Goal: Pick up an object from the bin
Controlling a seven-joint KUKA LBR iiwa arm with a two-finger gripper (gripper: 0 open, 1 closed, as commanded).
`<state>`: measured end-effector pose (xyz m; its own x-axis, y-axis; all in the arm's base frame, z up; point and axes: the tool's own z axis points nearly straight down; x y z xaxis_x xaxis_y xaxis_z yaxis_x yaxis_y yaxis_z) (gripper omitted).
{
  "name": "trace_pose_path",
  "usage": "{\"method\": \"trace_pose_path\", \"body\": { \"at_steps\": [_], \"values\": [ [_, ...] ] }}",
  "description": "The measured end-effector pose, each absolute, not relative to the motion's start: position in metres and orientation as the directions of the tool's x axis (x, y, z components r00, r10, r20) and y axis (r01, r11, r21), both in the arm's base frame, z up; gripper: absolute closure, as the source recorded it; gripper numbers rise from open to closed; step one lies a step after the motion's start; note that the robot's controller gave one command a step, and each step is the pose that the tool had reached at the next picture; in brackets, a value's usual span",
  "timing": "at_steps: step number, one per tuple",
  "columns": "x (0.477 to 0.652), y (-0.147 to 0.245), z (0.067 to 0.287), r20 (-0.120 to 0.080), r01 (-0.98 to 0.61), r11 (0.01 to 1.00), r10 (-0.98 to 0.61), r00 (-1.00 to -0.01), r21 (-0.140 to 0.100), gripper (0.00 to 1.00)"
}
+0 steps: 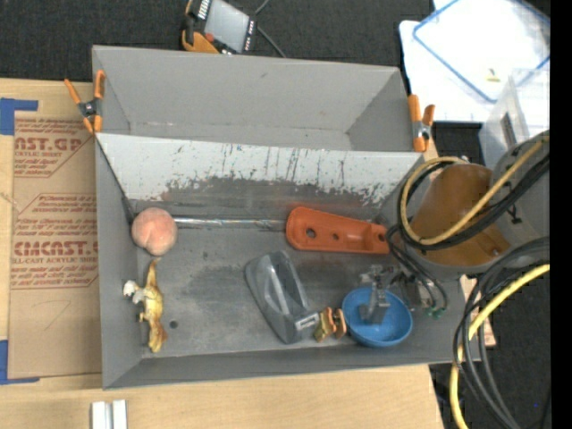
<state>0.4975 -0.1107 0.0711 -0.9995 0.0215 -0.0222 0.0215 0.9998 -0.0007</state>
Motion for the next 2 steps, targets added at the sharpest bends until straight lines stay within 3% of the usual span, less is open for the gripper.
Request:
{"method": "trace_pose_path", "body": {
  "at_steps": [1, 2],
  "values": [
    [0.497, -0.111, 0.071, -0.022, 0.021, 1.0, 0.021, -1.0, -0.001, 1.0],
    [0.495, -0.11, 0.092, -0.012, 0.021, 1.0, 0.021, -1.0, 0.001, 1.0]
  ]
}}
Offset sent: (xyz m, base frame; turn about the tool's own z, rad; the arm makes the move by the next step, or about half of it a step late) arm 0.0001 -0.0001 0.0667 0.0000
